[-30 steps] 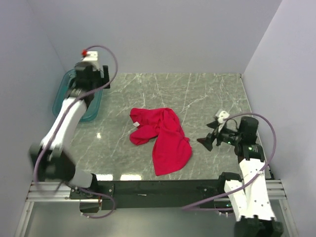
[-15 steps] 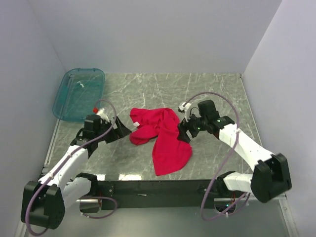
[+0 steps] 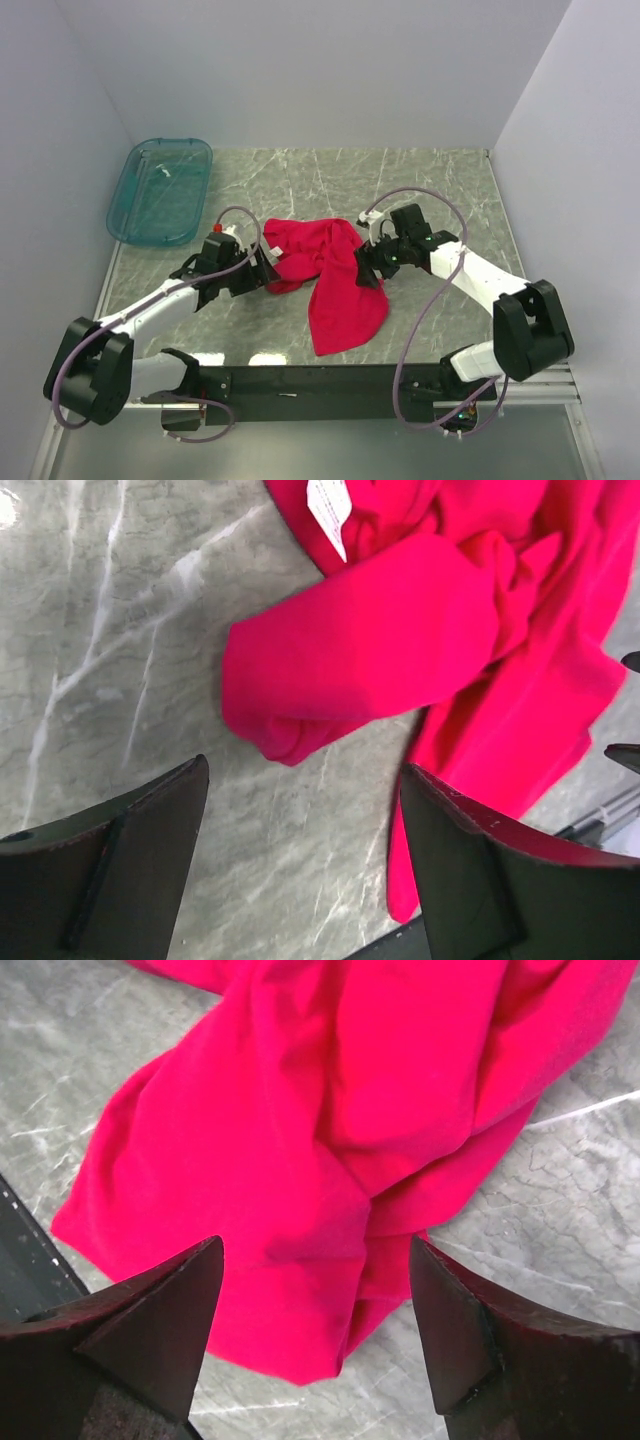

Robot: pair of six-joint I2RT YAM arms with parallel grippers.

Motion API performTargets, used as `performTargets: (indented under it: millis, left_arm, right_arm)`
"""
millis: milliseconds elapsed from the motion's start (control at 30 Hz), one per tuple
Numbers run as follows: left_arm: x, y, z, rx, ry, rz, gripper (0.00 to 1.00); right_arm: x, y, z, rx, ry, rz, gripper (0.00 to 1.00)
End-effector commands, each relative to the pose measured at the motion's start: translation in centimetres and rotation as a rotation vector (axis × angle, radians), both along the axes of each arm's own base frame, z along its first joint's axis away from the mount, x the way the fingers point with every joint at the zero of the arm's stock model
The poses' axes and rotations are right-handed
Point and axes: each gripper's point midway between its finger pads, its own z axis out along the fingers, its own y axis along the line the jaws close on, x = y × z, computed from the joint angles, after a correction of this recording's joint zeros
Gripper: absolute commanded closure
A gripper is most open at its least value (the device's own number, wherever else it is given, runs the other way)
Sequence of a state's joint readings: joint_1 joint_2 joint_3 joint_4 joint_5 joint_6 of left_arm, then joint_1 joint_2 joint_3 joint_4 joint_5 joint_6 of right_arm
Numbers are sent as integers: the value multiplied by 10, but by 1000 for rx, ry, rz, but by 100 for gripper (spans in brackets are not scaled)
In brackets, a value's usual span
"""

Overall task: Fold and stack the t-shirts
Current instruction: Flatten the tshirt out

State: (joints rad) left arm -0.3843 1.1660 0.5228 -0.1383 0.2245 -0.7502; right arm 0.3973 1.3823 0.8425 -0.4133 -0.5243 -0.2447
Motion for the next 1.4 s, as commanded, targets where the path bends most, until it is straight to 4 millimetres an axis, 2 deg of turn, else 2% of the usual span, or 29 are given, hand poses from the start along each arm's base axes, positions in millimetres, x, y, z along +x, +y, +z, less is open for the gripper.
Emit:
performTargets:
  millis: [0,167,400,467,500,567,600,633,667,700,767,800,833,867,900,933,967,1000,1067,1100,1133,1167,1200,1233,1267,1300,1367]
  left_arm:
    - [22,-11,17,-7,-75,15,18]
    - [24,-22,9,4,-55,-7,27]
    - [28,-25,-13,73,-4,-9,36]
    - [30,-24,-17,95,0,-4,41]
    - [31,-24,-18,100,-1,-3,44]
    - [34,-25,-18,105,-7,-1,68]
    - [36,-26,-14,102,-19,-3,78]
    - [37,-26,-13,107,-24,-5,99]
    - [39,-25,-9,115,-35,2,99]
    - [43,-24,3,115,-72,4,99]
    - [43,-13,15,161,-107,22,99]
    - [47,-8,40,158,-174,44,99]
    - [43,0,46,186,-180,60,99]
    - [48,10,77,196,-269,99,100]
    - [47,17,89,210,-301,119,99]
    - [42,25,99,225,-318,131,99]
    - [42,28,119,222,-363,141,99]
    - [38,37,144,207,-429,172,99]
    - [30,41,175,185,-505,171,99]
    - [22,45,198,150,-567,178,99]
    - [18,47,210,135,-601,177,99]
    - [10,50,231,102,-657,184,99]
    - [7,52,238,95,-675,191,99]
    - [5,57,244,92,-689,213,99]
    - [2,60,252,86,-703,224,99]
    - [-1,63,254,89,-703,226,99]
    - [-5,64,261,82,-712,223,99]
  right_arm:
    - [9,4,-3,-1,-2,-22,20]
    - [19,4,-8,-32,23,-59,32]
    - [17,5,-15,-36,51,-53,46]
    - [16,5,-16,-38,54,-48,51]
    - [15,5,-17,-40,59,-46,60]
    - [16,5,-17,-40,61,-42,71]
    - [15,5,-16,-44,61,-33,86]
    - [17,5,-12,-43,51,-32,93]
    - [21,2,-7,-59,30,-39,99]
    - [19,-3,2,-78,17,-42,100]
    - [34,-15,40,-107,-107,-17,100]
    - [32,-27,53,-133,-131,6,100]
    - [46,-45,78,-122,-193,-49,100]
    - [44,-56,107,-88,-268,-67,100]
    - [51,-69,131,-86,-349,-93,100]
    - [58,-95,146,-105,-404,-167,100]
    - [55,-106,167,-119,-480,-194,100]
    - [54,-121,179,-170,-530,-209,100]
    - [47,-141,196,-214,-594,-256,100]
    - [46,-152,202,-253,-624,-292,100]
    - [46,-161,208,-272,-649,-335,100]
    - [47,-174,230,-276,-723,-432,100]
    - [48,-181,237,-284,-754,-482,100]
    - [46,-200,249,-311,-793,-570,100]
    - [46,-210,256,-314,-812,-616,100]
    - [46,-213,265,-300,-832,-639,100]
    - [46,-211,270,-271,-833,-627,100]
